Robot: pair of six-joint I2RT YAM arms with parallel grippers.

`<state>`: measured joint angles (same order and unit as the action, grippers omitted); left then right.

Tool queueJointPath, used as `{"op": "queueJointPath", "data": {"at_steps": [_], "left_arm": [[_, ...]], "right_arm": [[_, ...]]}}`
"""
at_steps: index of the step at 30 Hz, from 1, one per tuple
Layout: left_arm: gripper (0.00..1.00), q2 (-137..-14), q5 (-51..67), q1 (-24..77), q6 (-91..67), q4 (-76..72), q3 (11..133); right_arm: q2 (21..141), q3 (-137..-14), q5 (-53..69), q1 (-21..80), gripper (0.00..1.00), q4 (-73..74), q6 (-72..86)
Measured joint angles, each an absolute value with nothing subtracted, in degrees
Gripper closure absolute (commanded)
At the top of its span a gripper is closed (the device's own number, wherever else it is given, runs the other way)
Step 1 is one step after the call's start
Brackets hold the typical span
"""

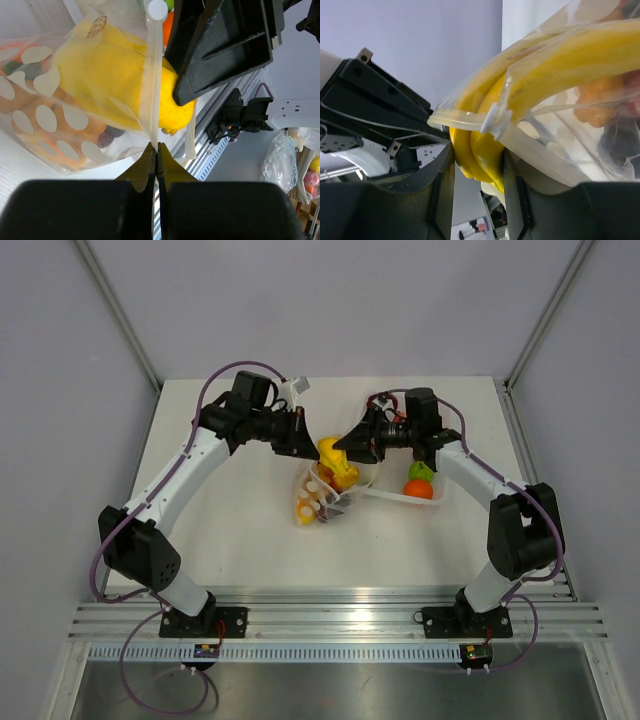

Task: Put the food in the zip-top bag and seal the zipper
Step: Place the fake fruit in the zipper food storage bag.

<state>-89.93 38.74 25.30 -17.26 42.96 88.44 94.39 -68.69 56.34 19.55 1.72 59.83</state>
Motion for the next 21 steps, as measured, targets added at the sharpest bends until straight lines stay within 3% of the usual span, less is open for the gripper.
{"op": "queueJointPath", "data": {"at_steps": [4, 5, 8, 9, 13, 21], "left_arm": [[1.0, -89.9, 39.1, 25.3, -17.5, 42.5, 88.4], [1.0, -89.9, 39.2, 25.3, -17.6, 42.3, 88.4], [1.0, -89.9, 39.4, 25.3, -18.3, 41.7, 88.4], [1.0, -89.9, 39.4, 25.3, -18.6, 41.5, 88.4], [1.0, -90.0, 39.4, 25.3, -20.3, 40.5, 88.4], [1.0, -90.2, 39.6, 25.3, -22.5, 39.7, 88.4]], "right_arm": [[94.5, -68.4, 52.7, 19.9, 0.96, 1.1, 61.8], [94.5, -68.3, 51.7, 20.0, 0.78, 1.2, 61.9], [94.5, -68.3, 49.6, 20.2, 0.5, 2.5, 60.7], [94.5, -68.3, 48.9, 20.3, 0.45, 3.4, 60.0], [93.1, -68.3, 44.9, 20.7, 0.41, 9.5, 54.9], [85.2, -71.6, 38.4, 20.8, 0.44, 23.2, 42.8]]}}
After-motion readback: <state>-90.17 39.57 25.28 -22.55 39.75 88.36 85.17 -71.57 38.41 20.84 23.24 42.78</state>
